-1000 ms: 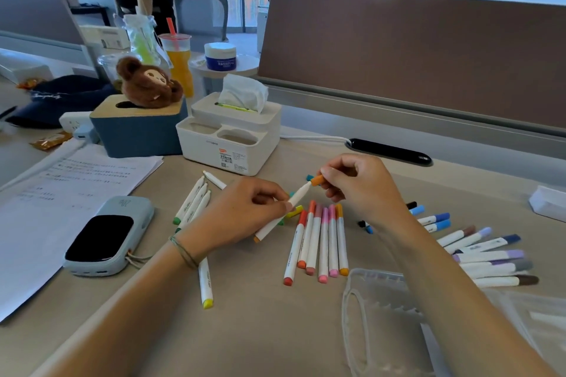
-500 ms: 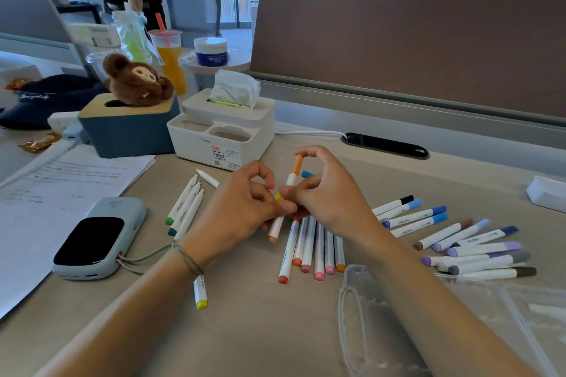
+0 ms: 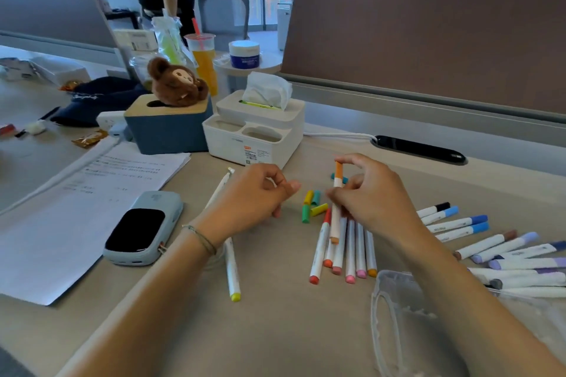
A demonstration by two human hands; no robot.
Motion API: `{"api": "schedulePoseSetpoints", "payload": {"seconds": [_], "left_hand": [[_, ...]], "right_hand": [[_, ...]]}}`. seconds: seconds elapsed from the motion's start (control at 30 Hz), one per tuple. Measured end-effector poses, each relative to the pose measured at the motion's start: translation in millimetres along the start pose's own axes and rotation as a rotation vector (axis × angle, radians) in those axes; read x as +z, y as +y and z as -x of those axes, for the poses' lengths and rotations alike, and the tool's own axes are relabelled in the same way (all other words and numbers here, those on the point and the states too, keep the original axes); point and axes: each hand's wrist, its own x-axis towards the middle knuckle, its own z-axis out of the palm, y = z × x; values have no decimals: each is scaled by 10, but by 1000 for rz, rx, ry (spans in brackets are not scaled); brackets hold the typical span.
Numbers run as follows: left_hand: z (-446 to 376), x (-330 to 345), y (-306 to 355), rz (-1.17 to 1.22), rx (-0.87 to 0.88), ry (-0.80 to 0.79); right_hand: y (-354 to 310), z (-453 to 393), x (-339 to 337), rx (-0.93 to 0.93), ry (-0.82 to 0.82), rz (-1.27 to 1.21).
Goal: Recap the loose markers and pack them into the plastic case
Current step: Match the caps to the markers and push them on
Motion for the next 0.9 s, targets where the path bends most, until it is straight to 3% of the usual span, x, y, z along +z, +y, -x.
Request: {"api": "schedulePoseSetpoints", "payload": {"seconds": [0.13, 0.23, 0.33, 0.53, 0.73, 0.9], "left_hand": [[-35, -330, -217, -290, -162, 37], [44, -413, -259, -438, -287, -98], [106, -433, -259, -465, -378, -277], [71, -389, -278, -514, -431, -390], [36, -345, -301, -628, -415, -358], [10, -305, -327, -810, -340, -195]], "right_hand": [[59, -22, 3, -8, -6, 210], [83, -26, 55, 3, -49, 304], [108, -31, 87, 24, -93, 390], [141, -31, 100, 59, -149, 482], [136, -49, 53, 65, -128, 438], [126, -59, 38, 33, -88, 395]]}}
